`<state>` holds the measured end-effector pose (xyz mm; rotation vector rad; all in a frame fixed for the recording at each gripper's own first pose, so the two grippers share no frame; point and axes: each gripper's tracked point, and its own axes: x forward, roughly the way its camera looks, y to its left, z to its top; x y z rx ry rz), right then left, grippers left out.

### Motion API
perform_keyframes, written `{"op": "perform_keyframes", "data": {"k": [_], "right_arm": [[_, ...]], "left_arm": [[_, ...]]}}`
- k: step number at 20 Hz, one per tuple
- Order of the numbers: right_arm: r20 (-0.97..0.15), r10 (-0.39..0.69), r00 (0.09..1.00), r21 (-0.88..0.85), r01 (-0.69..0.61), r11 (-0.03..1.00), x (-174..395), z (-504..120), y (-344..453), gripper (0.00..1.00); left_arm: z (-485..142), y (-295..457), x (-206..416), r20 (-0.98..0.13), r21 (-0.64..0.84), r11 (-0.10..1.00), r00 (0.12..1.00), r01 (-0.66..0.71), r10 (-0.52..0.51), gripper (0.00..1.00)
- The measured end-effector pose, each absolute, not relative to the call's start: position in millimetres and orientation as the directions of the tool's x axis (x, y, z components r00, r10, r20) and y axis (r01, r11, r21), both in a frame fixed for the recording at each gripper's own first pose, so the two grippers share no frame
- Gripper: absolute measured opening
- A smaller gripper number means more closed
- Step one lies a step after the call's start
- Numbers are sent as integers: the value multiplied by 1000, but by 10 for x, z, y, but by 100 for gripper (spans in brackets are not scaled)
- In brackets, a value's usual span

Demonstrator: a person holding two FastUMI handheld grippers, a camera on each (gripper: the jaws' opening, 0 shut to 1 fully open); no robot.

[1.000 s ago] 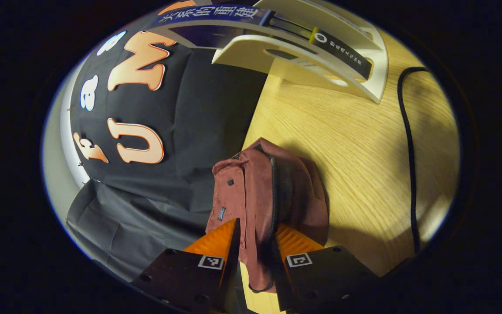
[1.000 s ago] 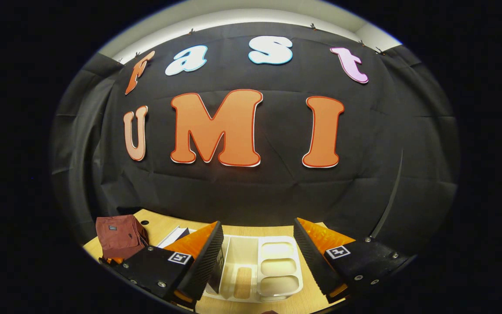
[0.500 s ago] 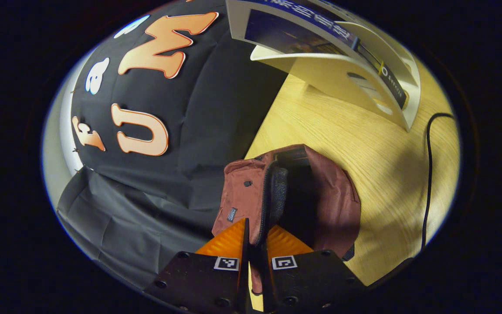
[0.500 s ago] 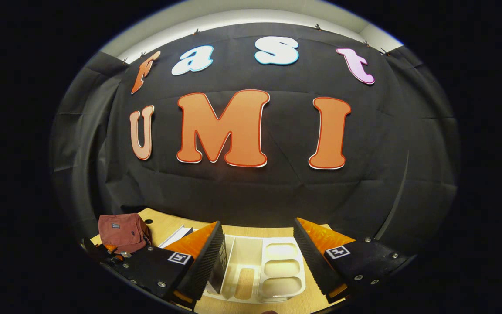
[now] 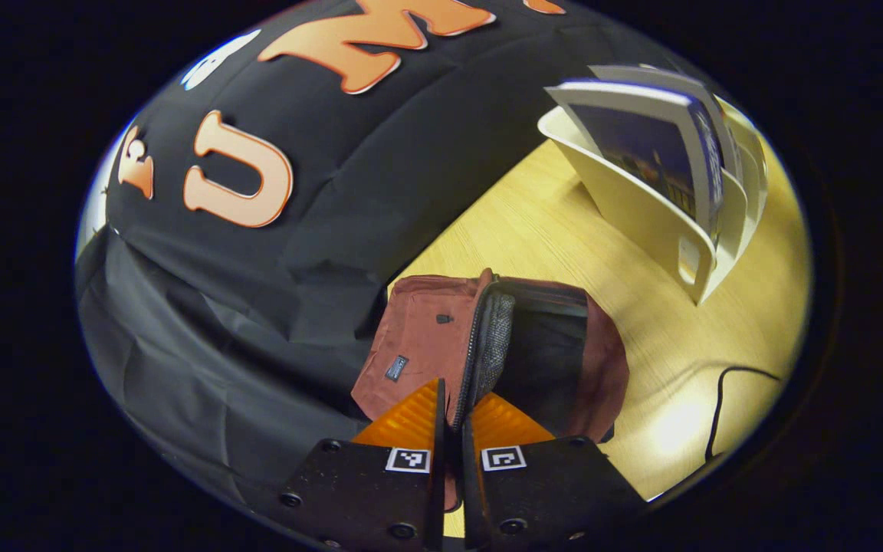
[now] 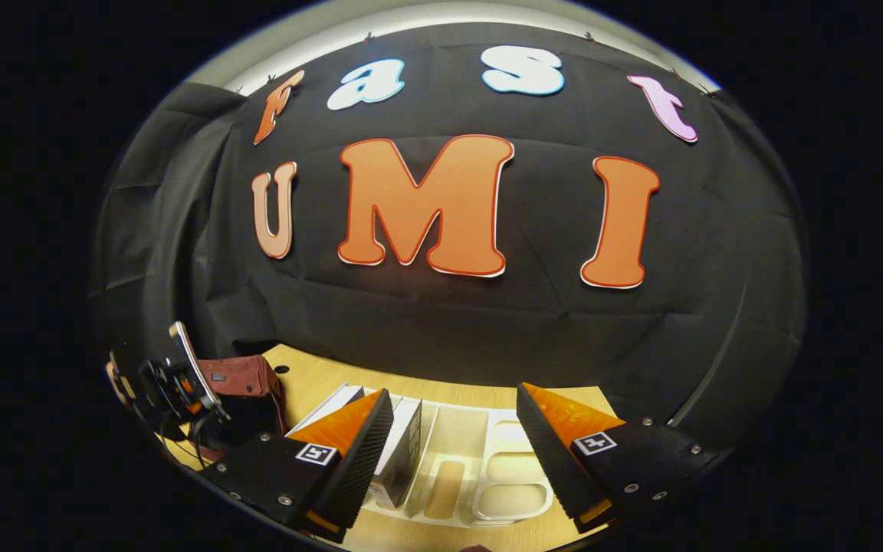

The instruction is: Open the schoolbag, grab two books from the bookshelf and put them into the schoolbag.

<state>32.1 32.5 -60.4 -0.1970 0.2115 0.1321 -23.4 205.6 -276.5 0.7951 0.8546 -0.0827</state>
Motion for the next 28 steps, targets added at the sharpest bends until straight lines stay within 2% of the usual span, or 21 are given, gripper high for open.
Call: {"op": "perform_keyframes", "data": {"k": [3,6,8,11,16,17,18,19,22,25,28], "right_arm": [[-242,63,968,-229,-119,966,311,-611,633,96],[-321,9,947,-204,-79,976,331,-710,987,96],[-347,-42,937,-257,-52,965,401,-736,1136,96],[-395,-66,916,-312,-66,948,521,-813,1395,96],[-563,-77,823,-336,-143,931,670,-1091,1577,98],[-601,-84,795,-335,-155,930,697,-1169,1575,98],[-644,-77,761,-315,-172,933,721,-1258,1618,89],[-682,-75,728,-288,-172,942,769,-1378,1614,99],[-819,-74,570,-191,-149,970,766,-1795,1630,100],[-880,-66,471,-147,-138,979,850,-2000,1680,100],[-951,-39,308,-70,-92,993,817,-2266,1747,99]], "left_arm": [[-2599,2155,-68,-746,499,746,657,441,110,11],[-2476,2302,84,-791,396,747,611,534,-18,11],[-2421,2366,190,-813,329,738,574,589,-96,11],[-2332,2446,356,-828,270,713,534,648,-172,12],[-2266,2492,567,-835,200,684,487,702,-256,14],[-2247,2502,595,-833,188,686,484,703,-268,16],[-2224,2512,609,-834,173,687,476,706,-279,24],[-2220,2511,610,-839,159,682,462,714,-287,15],[-2236,2622,674,-856,163,657,437,736,-276,16],[-2172,2685,746,-863,136,665,417,734,-285,16],[-2179,2735,822,-870,128,660,403,741,-284,16]]}}
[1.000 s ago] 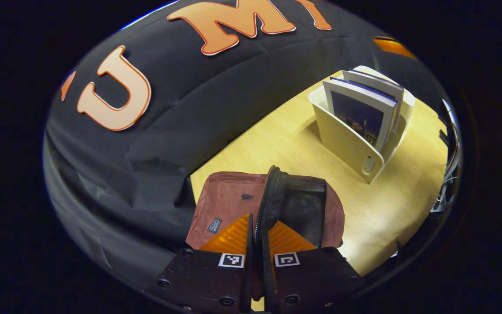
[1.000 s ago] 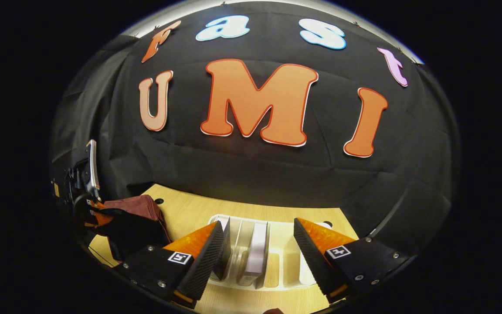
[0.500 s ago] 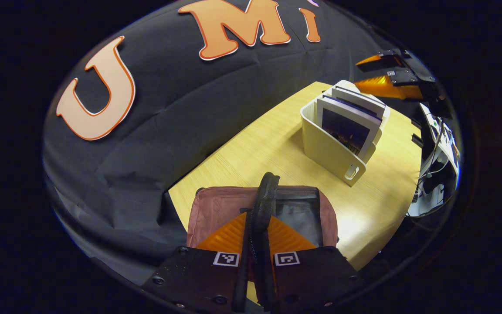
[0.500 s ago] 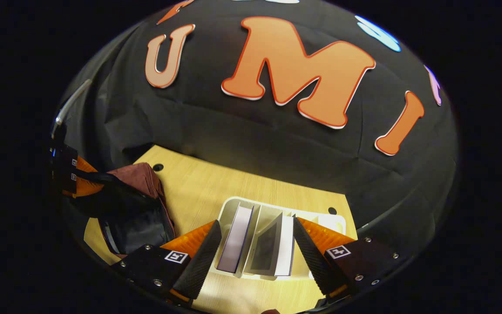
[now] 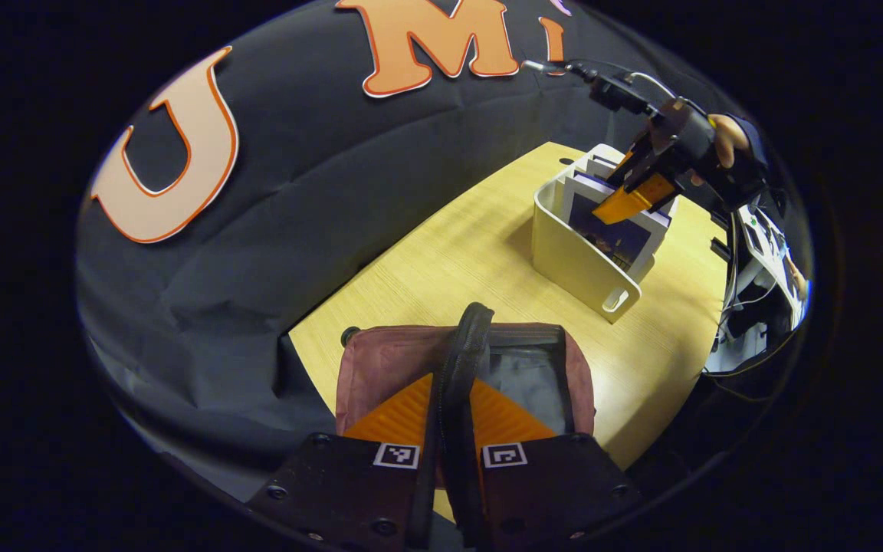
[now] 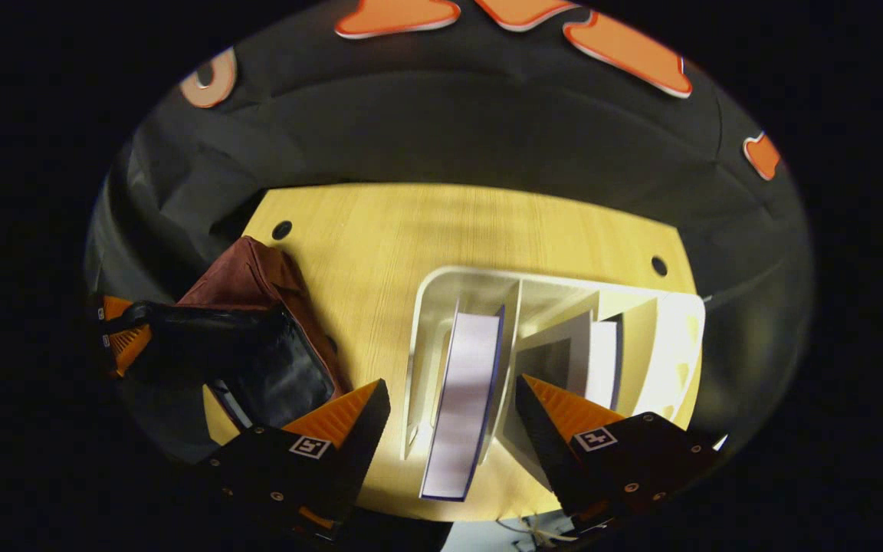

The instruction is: Open the schoolbag, grab two books from the bookshelf and put them into the schoolbag.

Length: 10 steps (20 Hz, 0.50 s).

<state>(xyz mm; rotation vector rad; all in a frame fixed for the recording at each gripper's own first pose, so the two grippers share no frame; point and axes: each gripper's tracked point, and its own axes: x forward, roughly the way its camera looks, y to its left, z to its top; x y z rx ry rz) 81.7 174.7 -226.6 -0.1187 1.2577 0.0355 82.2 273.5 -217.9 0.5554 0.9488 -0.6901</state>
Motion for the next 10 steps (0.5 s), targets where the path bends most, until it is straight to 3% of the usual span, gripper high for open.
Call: {"op": "perform_keyframes", "data": {"k": [2,3,5,6,7,8,9,10], "right_arm": [[-965,-40,257,-57,-56,997,872,-2381,1725,94],[-971,-44,236,-60,-60,996,899,-2422,1715,100],[-981,-66,183,-79,-65,995,854,-2544,1700,65],[-986,-73,150,-83,-63,995,789,-2614,1706,55],[-991,-69,119,-76,-60,995,736,-2685,1737,62],[-993,-58,102,-64,-60,996,701,-2755,1768,52],[-995,-41,86,-46,-56,997,687,-2775,1823,59],[-995,-41,90,-46,-56,997,714,-2755,1847,56]], "left_arm": [[-2234,2727,845,-877,117,656,387,746,-283,16],[-2249,2721,850,-879,111,656,381,746,-285,16],[-2273,2719,866,-881,106,657,377,746,-287,16],[-2282,2711,874,-881,103,658,375,746,-288,16],[-2293,2706,865,-882,98,658,371,747,-290,16],[-2317,2697,859,-883,92,656,366,749,-294,16],[-2340,2702,864,-885,86,658,360,748,-294,16],[-2357,2698,868,-887,83,658,356,749,-293,16]]}}
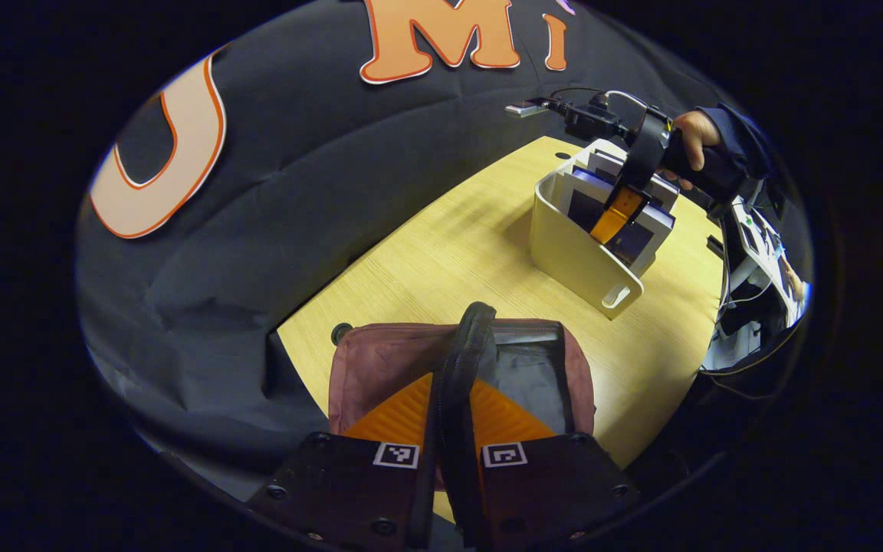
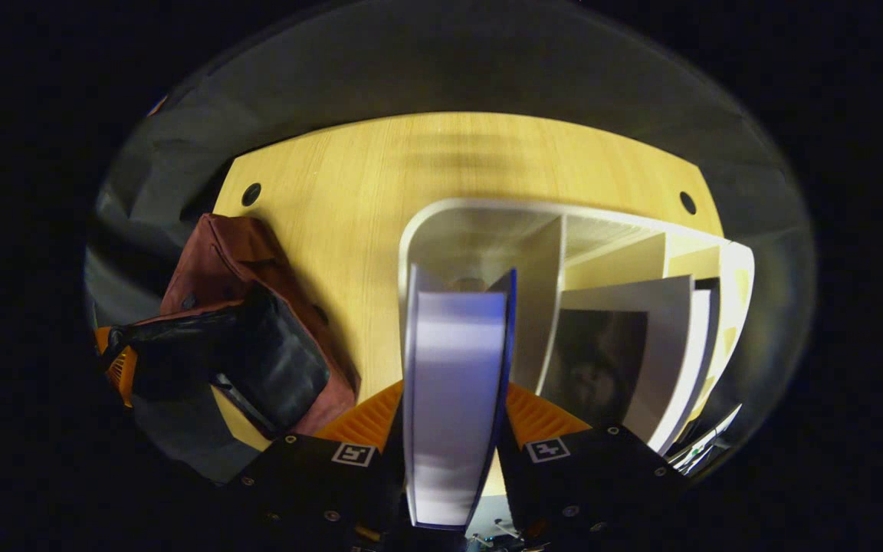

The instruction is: Open the schoolbag, grab two books from the bookshelf and put them into the schoolbag.

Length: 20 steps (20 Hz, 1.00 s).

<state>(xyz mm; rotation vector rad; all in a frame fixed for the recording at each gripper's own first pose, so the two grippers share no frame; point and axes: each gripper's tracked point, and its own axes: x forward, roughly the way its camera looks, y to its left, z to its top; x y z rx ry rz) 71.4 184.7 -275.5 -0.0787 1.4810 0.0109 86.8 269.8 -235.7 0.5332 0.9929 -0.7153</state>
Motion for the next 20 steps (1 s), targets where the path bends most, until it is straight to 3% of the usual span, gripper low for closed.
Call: {"op": "perform_keyframes", "data": {"k": [8,20], "right_arm": [[-987,-118,105,-123,-38,992,656,-2669,1640,40],[-950,34,309,38,7,999,445,-1205,1540,39]], "left_arm": [[-2410,2695,870,-889,74,659,349,749,-297,16],[-2351,2685,867,-895,98,624,343,775,-285,16]]}}
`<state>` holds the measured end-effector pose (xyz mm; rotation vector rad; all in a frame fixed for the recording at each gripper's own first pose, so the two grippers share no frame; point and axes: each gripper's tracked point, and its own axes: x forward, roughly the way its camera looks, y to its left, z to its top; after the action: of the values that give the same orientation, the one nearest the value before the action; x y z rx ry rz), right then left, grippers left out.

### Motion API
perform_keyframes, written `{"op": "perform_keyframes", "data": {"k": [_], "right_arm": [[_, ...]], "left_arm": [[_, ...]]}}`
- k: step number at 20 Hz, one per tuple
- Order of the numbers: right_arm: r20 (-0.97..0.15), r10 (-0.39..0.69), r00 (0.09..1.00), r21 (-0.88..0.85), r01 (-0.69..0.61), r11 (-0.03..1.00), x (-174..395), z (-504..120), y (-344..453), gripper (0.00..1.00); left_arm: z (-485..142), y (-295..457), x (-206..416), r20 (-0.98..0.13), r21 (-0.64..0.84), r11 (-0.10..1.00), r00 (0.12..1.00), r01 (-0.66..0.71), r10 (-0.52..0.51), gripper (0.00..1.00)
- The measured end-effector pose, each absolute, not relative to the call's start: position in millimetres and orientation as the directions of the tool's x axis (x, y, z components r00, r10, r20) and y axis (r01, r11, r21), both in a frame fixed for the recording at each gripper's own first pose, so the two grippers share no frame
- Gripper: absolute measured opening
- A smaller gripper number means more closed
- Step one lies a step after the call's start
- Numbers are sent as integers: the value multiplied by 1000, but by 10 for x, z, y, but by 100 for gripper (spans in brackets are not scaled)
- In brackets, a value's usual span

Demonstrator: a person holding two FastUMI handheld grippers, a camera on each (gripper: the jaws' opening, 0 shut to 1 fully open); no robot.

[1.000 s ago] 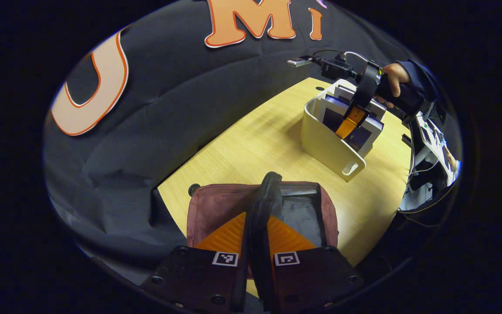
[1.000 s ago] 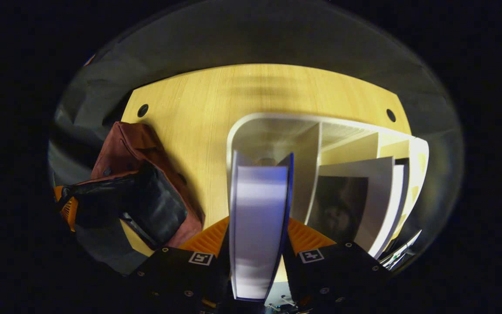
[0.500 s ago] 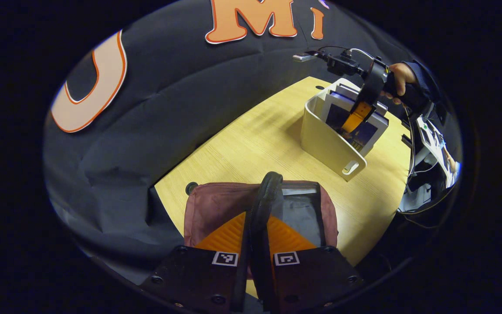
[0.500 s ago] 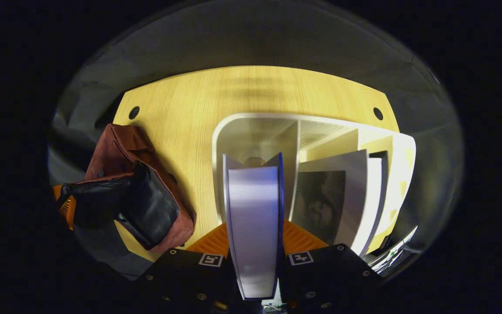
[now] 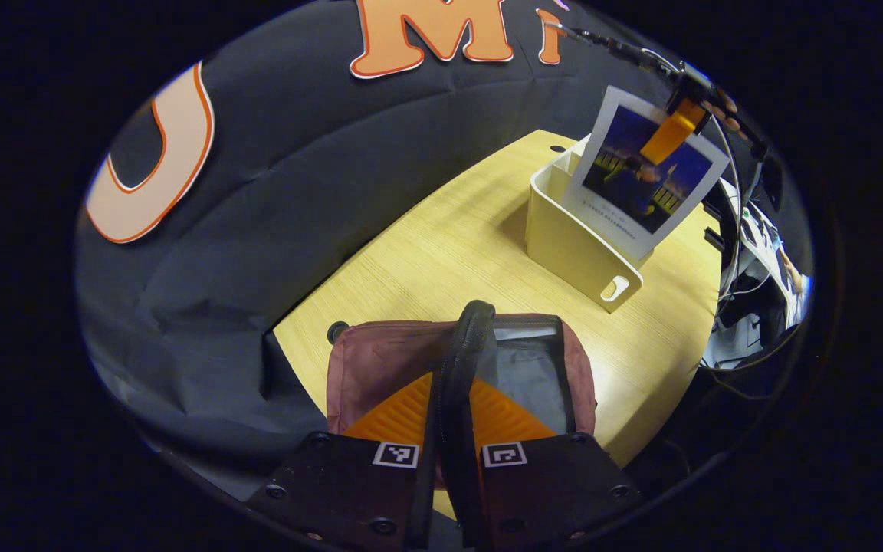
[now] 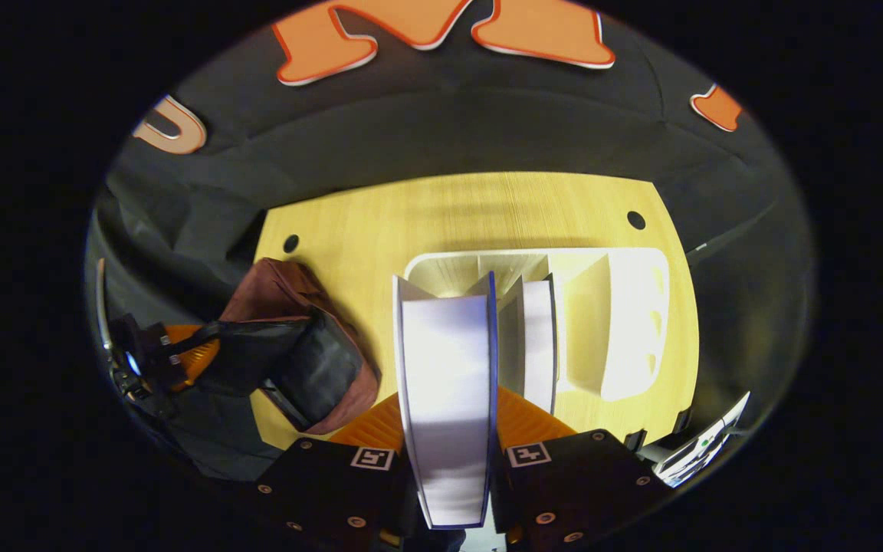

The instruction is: Open the schoolbag, grab two books from the bookshelf and put them into the schoolbag.

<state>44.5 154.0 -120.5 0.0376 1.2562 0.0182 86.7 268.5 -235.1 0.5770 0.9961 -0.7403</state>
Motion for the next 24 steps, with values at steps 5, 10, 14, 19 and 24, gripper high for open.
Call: {"op": "perform_keyframes", "data": {"k": [5,10,14,19,24], "right_arm": [[-898,161,410,171,-11,985,242,-737,1764,39],[-845,290,450,304,-42,952,79,-680,2167,38],[-821,345,455,364,-47,930,52,-951,2421,38],[-793,417,444,469,9,883,-7,-1491,2799,38],[-764,457,455,539,61,840,15,-1864,3099,37]], "left_arm": [[-2284,2707,912,-902,122,599,340,791,-265,16],[-2226,2638,927,-899,136,581,346,802,-267,16],[-2098,2574,937,-891,156,568,363,808,-273,16],[-2074,2450,1000,-880,167,580,386,798,-277,16],[-1946,2416,882,-862,169,592,409,788,-299,16]]}}
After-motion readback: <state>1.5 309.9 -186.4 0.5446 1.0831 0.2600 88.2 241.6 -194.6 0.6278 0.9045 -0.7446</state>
